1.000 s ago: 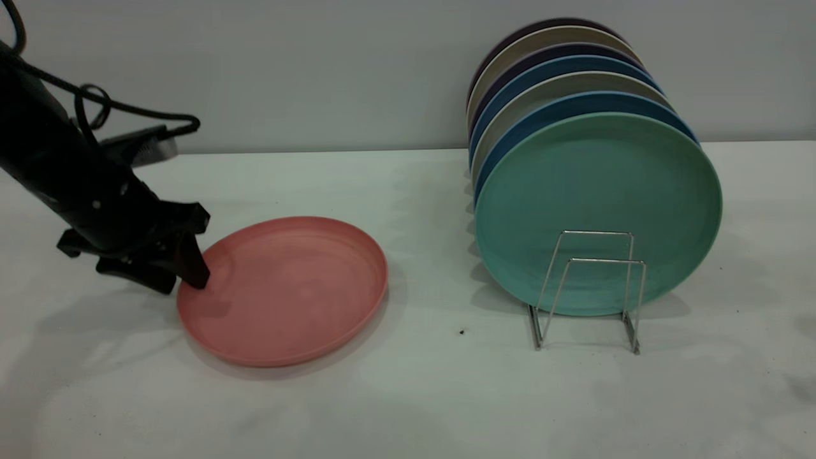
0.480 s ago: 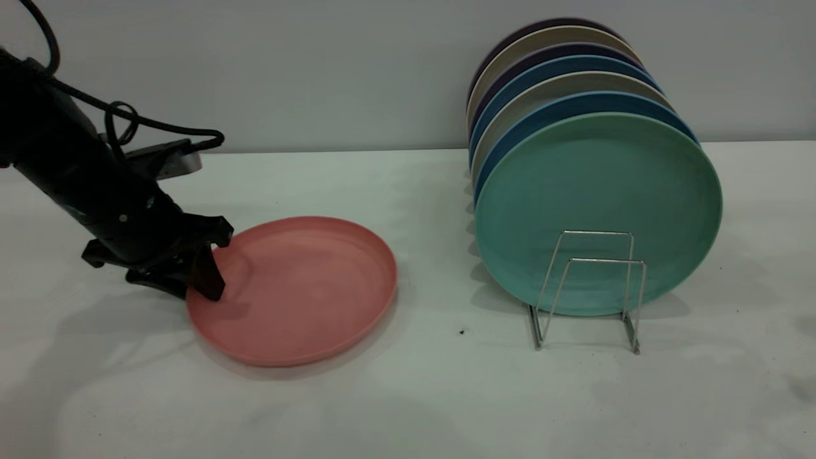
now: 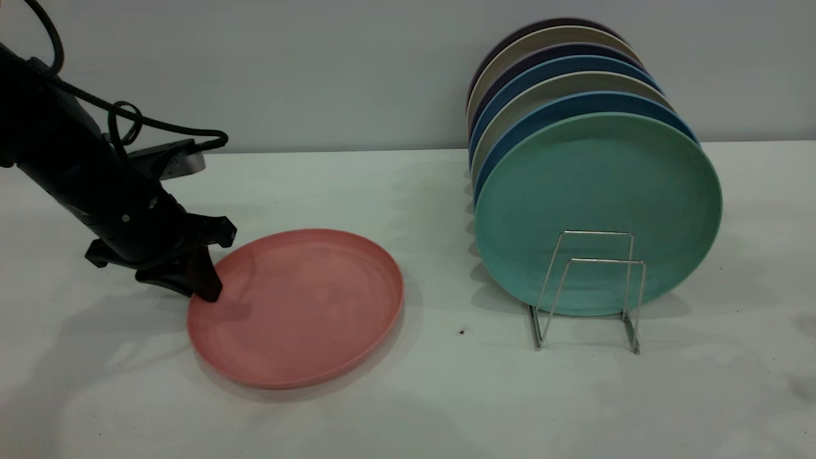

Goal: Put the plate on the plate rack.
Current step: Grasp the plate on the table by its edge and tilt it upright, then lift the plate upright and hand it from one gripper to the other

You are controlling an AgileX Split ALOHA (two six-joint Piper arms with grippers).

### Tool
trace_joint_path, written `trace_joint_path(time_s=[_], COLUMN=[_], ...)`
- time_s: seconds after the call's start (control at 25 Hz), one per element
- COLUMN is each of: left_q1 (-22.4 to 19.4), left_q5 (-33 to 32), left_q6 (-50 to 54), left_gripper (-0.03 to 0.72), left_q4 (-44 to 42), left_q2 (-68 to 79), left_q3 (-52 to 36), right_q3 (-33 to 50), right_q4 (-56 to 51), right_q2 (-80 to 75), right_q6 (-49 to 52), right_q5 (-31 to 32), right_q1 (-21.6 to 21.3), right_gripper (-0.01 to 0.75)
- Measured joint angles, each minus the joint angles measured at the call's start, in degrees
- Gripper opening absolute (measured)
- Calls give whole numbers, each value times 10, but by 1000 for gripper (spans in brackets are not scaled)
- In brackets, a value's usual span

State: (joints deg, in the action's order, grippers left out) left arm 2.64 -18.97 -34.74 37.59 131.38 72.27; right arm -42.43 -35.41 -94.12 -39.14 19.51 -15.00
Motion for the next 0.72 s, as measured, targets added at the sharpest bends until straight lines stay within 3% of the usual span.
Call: trace_joint_path(time_s=[0.44, 0.56, 0.72], left_q1=[0, 0, 0], left_q5=[-29, -39, -64], left_q6=[-37, -88, -187], left_gripper=[14, 14, 14], left_q4=[5, 48, 150], left_q2=[-91, -128, -167], left_q3=[-13, -28, -60], right_q3=[14, 29, 29], right_q4=[-24, -56, -142], right_q2=[125, 167, 187], right_q6=[-15, -35, -101], right_q5=[23, 42, 118], right_q1=[0, 0, 0], right_gripper=[239, 239, 239])
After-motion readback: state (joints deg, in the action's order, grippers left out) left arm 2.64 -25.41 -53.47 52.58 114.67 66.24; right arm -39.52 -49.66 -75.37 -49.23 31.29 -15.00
